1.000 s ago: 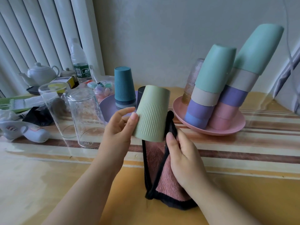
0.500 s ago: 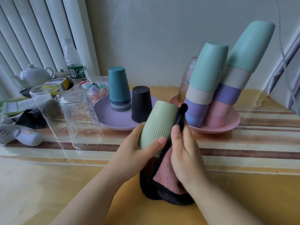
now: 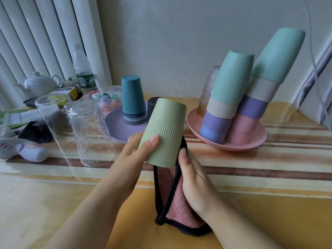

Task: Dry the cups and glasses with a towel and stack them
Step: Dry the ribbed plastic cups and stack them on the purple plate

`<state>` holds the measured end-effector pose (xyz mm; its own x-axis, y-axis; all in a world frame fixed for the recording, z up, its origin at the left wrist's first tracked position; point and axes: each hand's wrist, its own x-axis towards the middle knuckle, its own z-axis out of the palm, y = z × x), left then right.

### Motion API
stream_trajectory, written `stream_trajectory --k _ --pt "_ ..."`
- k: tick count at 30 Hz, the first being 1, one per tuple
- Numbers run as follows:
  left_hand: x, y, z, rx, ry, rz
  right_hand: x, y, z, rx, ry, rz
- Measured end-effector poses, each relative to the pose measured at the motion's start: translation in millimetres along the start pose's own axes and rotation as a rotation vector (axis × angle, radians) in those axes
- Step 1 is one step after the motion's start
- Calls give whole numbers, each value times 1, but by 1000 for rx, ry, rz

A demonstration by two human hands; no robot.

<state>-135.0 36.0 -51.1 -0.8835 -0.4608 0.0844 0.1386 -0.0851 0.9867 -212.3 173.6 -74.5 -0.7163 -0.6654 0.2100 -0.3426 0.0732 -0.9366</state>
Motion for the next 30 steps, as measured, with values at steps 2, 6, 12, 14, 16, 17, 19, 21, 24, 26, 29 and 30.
stream_trajectory --k 2,6,12,14,16,17,19,21,24,26,29,30 --pt "2 0 -3 41 -1 21 1 -2 0 28 26 -8" --pt "5 3 0 214 161 255 2 -5 -3 46 138 -79" --pt "1 2 5 416 208 254 -3 -2 5 -272 120 -206" --pt "1 -2 6 496 218 232 -4 -2 8 -339 114 -240" --pt "1 -6 7 538 172 216 -4 -5 8 -287 138 -209" --pt "1 -7 9 551 125 204 -3 -6 7 -201 157 -186" --pt "-3 -6 16 525 2 156 1 -9 0 -8 209 -155" --pt "-7 -8 21 452 -115 89 4 -16 -12 101 285 -154" --pt "-12 -10 27 239 -235 -16 5 -23 -25 224 323 -152" --pt "-14 -10 28 64 -263 -65 6 -21 -26 313 294 -136" --pt "-11 -10 23 -137 -245 -63 4 -18 -17 307 181 -76" --pt "-8 -10 20 -168 -243 -40 3 -14 -13 296 152 -60"
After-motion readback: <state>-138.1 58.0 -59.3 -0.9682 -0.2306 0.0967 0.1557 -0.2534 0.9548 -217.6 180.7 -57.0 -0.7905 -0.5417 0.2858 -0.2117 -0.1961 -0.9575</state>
